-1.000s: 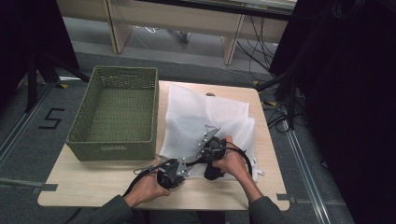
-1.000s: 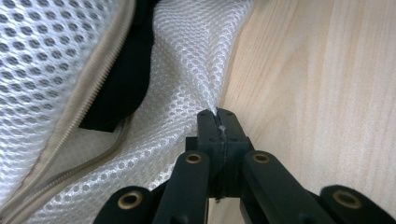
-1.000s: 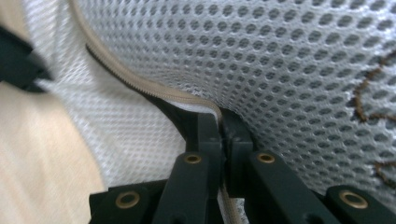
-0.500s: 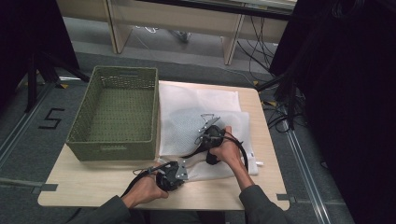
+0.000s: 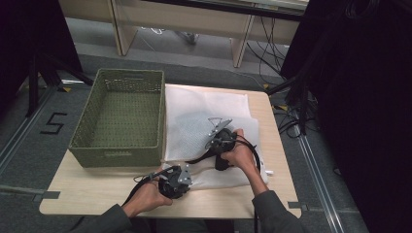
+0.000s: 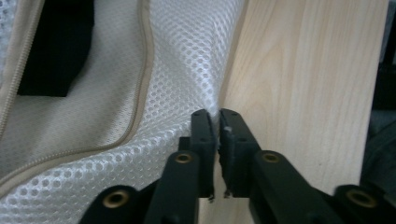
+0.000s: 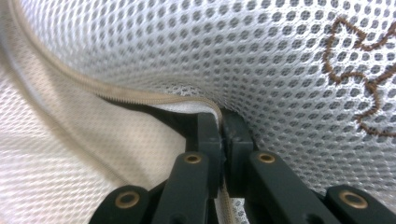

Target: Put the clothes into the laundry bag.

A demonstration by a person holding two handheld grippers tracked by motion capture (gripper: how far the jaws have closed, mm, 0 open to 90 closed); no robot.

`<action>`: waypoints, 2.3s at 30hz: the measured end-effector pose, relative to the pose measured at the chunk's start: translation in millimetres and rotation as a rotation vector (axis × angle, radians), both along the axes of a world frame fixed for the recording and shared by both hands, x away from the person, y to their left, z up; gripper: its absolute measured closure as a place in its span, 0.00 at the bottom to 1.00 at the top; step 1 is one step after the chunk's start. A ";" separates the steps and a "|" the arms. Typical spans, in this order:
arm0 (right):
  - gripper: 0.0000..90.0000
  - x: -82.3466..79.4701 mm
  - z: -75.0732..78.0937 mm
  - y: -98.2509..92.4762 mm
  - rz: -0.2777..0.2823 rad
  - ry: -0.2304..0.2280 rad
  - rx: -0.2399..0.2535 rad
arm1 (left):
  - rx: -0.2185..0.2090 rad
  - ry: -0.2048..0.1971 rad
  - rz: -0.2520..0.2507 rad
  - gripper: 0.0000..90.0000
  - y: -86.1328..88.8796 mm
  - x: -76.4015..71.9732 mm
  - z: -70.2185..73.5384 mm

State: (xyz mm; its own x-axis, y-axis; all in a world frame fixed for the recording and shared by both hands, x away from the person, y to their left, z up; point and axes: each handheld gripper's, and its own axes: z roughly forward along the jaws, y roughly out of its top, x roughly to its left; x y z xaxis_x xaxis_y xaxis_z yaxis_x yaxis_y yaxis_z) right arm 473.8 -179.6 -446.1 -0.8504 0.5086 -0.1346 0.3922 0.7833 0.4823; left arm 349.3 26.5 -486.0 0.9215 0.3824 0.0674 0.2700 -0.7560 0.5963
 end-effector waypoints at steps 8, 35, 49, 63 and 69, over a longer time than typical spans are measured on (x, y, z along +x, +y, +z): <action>0.99 -8.1 15.7 -4.3 0.030 -0.010 0.021 | -0.094 -0.018 0.065 0.75 -5.2 3.5 16.4; 0.99 -23.8 61.9 -17.1 0.096 -0.054 0.109 | -0.249 -0.014 0.260 0.52 -79.5 46.6 -10.9; 0.99 -25.3 73.5 -24.1 0.084 -0.056 0.149 | -0.205 -0.063 0.287 0.58 -95.0 63.4 -20.3; 0.99 -22.9 74.0 -25.9 0.082 -0.054 0.161 | -0.095 -0.226 0.253 0.97 -92.8 73.0 -11.8; 0.99 -22.8 74.3 -25.9 0.080 -0.052 0.167 | -0.063 -0.309 0.291 0.96 -87.5 79.5 -10.7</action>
